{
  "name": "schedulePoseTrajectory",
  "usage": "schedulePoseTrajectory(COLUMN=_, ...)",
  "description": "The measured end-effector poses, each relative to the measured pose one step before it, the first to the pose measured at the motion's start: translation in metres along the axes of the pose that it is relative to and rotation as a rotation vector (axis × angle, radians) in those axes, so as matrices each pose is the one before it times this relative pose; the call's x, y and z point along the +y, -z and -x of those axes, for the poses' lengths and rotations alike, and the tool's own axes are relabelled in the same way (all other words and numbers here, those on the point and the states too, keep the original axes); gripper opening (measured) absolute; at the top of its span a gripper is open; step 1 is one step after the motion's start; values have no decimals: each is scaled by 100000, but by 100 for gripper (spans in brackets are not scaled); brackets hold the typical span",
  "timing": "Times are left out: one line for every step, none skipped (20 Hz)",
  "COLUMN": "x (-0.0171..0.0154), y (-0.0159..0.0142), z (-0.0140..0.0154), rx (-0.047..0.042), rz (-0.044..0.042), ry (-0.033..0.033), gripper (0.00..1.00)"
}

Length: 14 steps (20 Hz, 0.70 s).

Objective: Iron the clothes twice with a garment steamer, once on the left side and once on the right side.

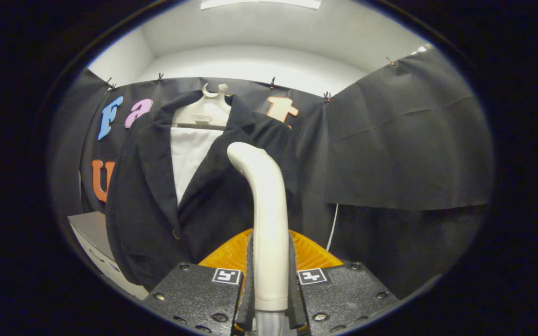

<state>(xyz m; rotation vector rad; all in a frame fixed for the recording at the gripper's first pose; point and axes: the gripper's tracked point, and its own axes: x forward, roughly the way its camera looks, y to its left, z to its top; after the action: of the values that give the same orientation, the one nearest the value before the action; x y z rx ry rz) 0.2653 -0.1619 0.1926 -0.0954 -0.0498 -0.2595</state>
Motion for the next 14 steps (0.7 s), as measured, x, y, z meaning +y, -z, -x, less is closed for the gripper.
schedulePoseTrajectory(x=-12, y=651, z=364, rx=409, rz=240, ry=19, gripper=31)
schedulePoseTrajectory(x=186, y=630, z=286, rx=960, rz=578, ry=-107, gripper=31)
schedulePoseTrajectory(x=107, y=816, z=211, rx=1317, rz=1130, ry=-145, gripper=31)
schedulePoseTrajectory(x=27, y=672, z=275, rx=1080, rz=1157, ry=-126, gripper=31)
schedulePoseTrajectory(x=350, y=493, z=245, rx=557, rz=954, ry=-158, gripper=31)
schedulePoseTrajectory(x=179, y=430, z=296, rx=483, rz=330, ry=-238, gripper=31)
schedulePoseTrajectory(x=203, y=464, z=221, rx=660, rz=137, ry=-172, gripper=31)
schedulePoseTrajectory(x=188, y=432, z=248, rx=693, rz=78, ry=120, gripper=31)
schedulePoseTrajectory(x=105, y=616, z=181, rx=674, rz=340, ry=122, gripper=31)
schedulePoseTrajectory(x=301, y=577, z=189, rx=700, rz=357, ry=-117, gripper=31)
schedulePoseTrajectory(x=447, y=724, z=234, rx=916, rz=568, ry=-460, gripper=31)
schedulePoseTrajectory(x=169, y=672, z=216, rx=1073, rz=653, ry=-293, gripper=31)
schedulePoseTrajectory(x=-100, y=477, z=318, rx=877, rz=1208, ry=-78, gripper=31)
schedulePoseTrajectory(x=152, y=574, z=109, rx=641, rz=1110, ry=179, gripper=31)
